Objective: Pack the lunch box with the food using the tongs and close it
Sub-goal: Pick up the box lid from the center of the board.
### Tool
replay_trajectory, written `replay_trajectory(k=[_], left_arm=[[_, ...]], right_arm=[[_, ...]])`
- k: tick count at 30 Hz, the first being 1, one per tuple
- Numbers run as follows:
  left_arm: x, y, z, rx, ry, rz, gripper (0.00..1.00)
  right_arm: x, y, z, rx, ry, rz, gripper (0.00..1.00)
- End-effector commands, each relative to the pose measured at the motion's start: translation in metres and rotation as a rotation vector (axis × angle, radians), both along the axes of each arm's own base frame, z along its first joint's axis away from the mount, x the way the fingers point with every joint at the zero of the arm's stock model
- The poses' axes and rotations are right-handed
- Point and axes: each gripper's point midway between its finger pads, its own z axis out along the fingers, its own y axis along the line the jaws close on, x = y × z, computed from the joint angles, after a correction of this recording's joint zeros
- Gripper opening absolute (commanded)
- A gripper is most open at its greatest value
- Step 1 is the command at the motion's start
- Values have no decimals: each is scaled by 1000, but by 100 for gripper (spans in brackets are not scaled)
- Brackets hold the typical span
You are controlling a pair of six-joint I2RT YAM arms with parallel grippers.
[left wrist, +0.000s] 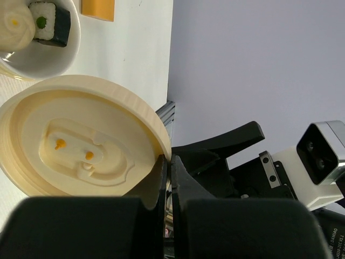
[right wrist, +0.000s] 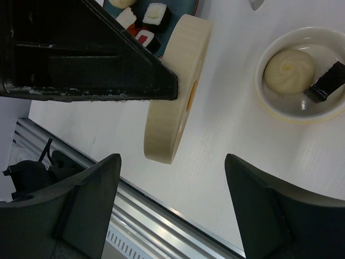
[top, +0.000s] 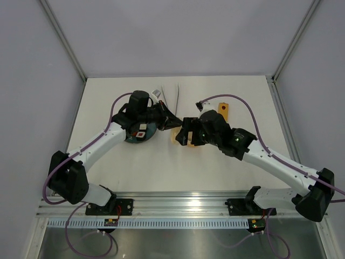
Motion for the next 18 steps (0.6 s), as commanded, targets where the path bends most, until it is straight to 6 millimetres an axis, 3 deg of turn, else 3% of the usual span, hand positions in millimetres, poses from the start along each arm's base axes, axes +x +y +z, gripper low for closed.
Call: replay_trajectory(k=[1,7,15,17,18], left_arm=[[1,-2,27,-52,-72,3,0],[-1,-1,28,-57,-74,1,0],[-3,0,27,-57,-85,-5,0],[-3,-1,27,-56,-92,-11,0],[-3,0,27,-54,-98,-11,0]], right_arm=[[17,15,26,86,-63,-59,85],[26,24,16,87,-45,-86,65],[31,21,19,92,-47,-128,33],[30,19,21,96,-42,-139,15],[31,18,21,94,-42,-151,1]])
